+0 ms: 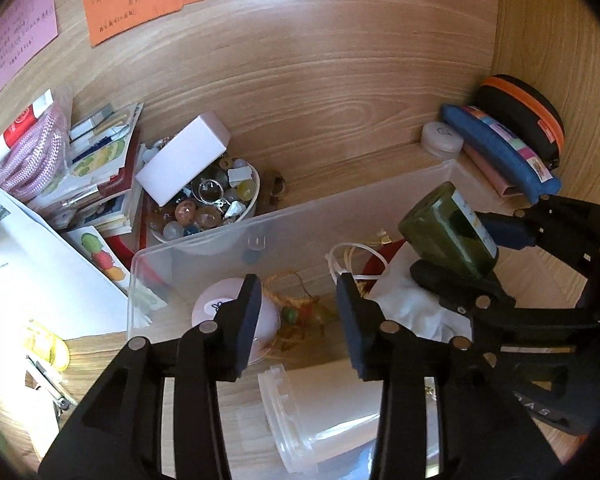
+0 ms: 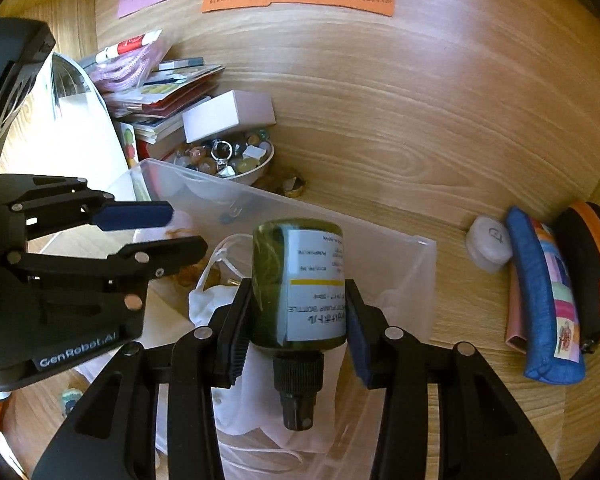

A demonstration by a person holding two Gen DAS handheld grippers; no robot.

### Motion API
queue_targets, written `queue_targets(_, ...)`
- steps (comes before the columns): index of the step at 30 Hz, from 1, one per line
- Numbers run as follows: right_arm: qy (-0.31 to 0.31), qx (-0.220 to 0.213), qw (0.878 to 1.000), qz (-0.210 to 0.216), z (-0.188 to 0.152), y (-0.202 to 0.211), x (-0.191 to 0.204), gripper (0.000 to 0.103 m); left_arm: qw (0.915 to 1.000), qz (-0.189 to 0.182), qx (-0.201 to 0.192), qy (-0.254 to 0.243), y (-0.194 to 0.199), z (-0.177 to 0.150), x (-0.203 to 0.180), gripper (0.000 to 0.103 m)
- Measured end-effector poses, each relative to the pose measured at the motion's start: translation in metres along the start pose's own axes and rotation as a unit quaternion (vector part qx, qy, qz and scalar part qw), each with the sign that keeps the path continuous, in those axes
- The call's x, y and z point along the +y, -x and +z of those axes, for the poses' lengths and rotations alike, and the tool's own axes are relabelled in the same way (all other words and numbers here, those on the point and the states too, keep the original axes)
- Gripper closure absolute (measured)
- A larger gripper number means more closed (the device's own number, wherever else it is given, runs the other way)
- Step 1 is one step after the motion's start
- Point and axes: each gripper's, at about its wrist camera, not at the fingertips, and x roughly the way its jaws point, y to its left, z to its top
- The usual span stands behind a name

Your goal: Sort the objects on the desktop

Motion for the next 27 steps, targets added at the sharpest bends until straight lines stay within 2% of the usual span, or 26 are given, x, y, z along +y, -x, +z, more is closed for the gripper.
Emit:
queue_targets(7, -0.006, -0.012, 1.000, -0.003, 0.001, 0.006, -0.004, 0.063, 0.9999, 0.006, -0.010, 0.003, 0.005, 0.000, 0.002, 0.050)
queue_targets(14, -0.008, -0.020, 1.000, -0.002, 0.002, 0.013, -0.005, 0.048, 0.9995, 0.008, -0.024, 0.018, 0.018, 0.003, 0.010, 0.043)
queue_targets(18, -0.006, -0.025, 1.000, -0.005, 0.004, 0.024, -0.003, 0.039, 0.9985, 0.017, -0.044, 0.026, 0.034, 0.004, 0.016, 0.033)
queue_targets(21, -0.007, -0.036, 0.999, -0.006, 0.004, 0.037, -0.002, 0.031, 0.9977, 0.025, -0.058, 0.025, 0.048, 0.002, 0.017, 0.032)
queue_targets(27, -0.010, -0.047, 0.999, -0.015, 0.000, 0.062, 0.000, 0.030, 0.9957, 0.040, -0.079, 0.028, 0.076, -0.006, 0.018, 0.021)
